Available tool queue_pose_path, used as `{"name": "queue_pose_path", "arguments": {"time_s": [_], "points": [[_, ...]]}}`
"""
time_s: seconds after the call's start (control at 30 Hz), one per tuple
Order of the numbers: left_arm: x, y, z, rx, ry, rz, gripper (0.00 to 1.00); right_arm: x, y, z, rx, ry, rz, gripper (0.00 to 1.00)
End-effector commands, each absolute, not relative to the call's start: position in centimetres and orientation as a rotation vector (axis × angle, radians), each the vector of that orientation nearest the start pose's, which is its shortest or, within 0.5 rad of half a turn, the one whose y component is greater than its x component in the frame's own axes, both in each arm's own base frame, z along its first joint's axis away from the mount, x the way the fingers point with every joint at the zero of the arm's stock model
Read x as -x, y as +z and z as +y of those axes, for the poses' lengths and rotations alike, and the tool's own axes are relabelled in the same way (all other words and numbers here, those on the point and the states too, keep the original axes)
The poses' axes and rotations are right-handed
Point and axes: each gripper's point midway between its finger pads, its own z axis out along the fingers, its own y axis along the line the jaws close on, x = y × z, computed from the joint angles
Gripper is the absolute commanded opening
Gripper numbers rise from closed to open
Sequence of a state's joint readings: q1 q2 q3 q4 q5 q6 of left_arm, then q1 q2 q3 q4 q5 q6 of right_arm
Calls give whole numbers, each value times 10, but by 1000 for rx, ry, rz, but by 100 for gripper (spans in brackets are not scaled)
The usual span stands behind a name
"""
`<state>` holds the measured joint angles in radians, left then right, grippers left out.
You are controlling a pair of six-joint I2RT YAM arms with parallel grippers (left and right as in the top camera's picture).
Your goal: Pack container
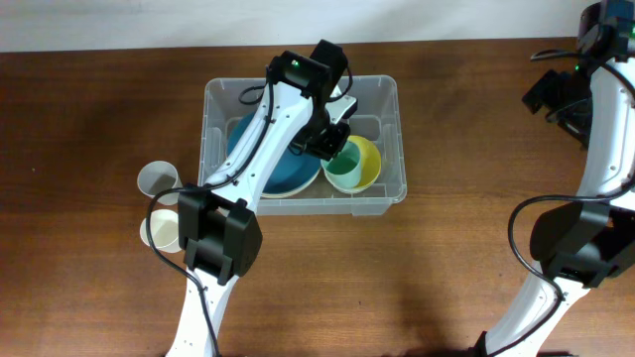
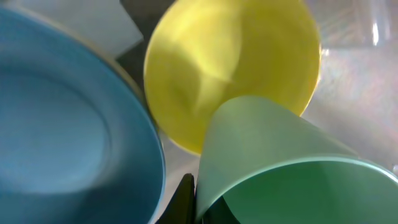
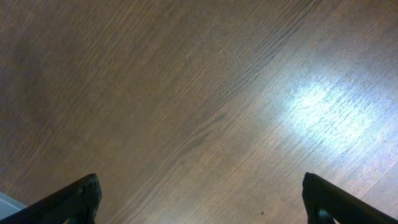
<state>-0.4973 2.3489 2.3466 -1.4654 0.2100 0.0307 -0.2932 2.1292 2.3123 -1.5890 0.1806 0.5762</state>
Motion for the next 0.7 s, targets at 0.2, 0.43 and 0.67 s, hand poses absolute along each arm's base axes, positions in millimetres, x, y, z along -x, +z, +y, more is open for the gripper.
{"name": "queue_pose_path", "arguments": {"time_s": [0.2,0.43,0.67], "points": [[-433,121,-279,-827,-391,2800,1,-402,198,-154,-1275,-234,2662,99],[-439,113,-272,-817,-309,2807,1,-402,198,-154,-1275,-234,2662,99],[-433,95,-268,-827,-295,2868,1,-402,198,-154,-1275,-234,2662,99]]}}
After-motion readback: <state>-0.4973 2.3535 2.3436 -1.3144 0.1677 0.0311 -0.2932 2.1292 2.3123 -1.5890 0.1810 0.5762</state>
